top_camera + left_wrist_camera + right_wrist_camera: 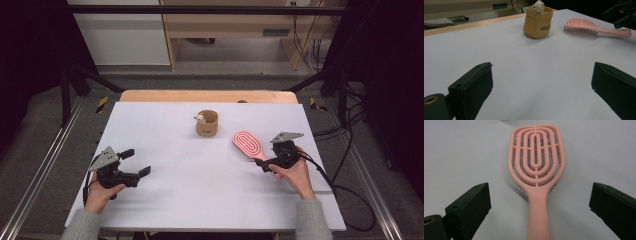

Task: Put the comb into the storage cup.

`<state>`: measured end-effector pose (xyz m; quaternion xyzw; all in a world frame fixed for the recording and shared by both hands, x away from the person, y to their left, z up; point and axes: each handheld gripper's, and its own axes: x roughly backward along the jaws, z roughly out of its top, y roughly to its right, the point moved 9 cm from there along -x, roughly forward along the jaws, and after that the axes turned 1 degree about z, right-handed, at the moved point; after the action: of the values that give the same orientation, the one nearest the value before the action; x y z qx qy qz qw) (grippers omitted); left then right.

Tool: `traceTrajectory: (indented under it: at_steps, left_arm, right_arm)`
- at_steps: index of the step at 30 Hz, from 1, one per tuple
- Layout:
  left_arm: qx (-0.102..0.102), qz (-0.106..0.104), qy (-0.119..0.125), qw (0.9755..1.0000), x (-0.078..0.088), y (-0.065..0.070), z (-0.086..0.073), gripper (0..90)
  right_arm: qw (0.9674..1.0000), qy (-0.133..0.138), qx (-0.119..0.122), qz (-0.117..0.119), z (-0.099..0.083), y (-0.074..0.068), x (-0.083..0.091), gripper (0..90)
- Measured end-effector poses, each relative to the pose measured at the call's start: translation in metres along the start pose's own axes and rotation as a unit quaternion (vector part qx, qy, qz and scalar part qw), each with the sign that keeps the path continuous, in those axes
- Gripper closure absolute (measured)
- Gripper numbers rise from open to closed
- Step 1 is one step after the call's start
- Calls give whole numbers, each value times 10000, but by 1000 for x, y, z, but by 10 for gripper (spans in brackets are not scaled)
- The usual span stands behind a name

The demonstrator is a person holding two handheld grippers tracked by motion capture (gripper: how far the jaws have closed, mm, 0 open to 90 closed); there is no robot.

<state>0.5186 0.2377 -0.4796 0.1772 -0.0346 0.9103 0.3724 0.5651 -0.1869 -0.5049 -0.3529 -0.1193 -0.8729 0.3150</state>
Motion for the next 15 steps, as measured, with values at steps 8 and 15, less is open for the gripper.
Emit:
traceTrajectory:
  at_steps: [8, 15]
  left_arm:
    - [0, 12, -10, 10000, 0, 0, 0, 35]
    - [-1, 18, -13, 10000, 0, 0, -1, 35]
  right_arm:
    - [9996, -249, 158, 6, -6, 0, -11, 143]
    - [9992, -369, 144, 83, -10, 2, -16, 248]
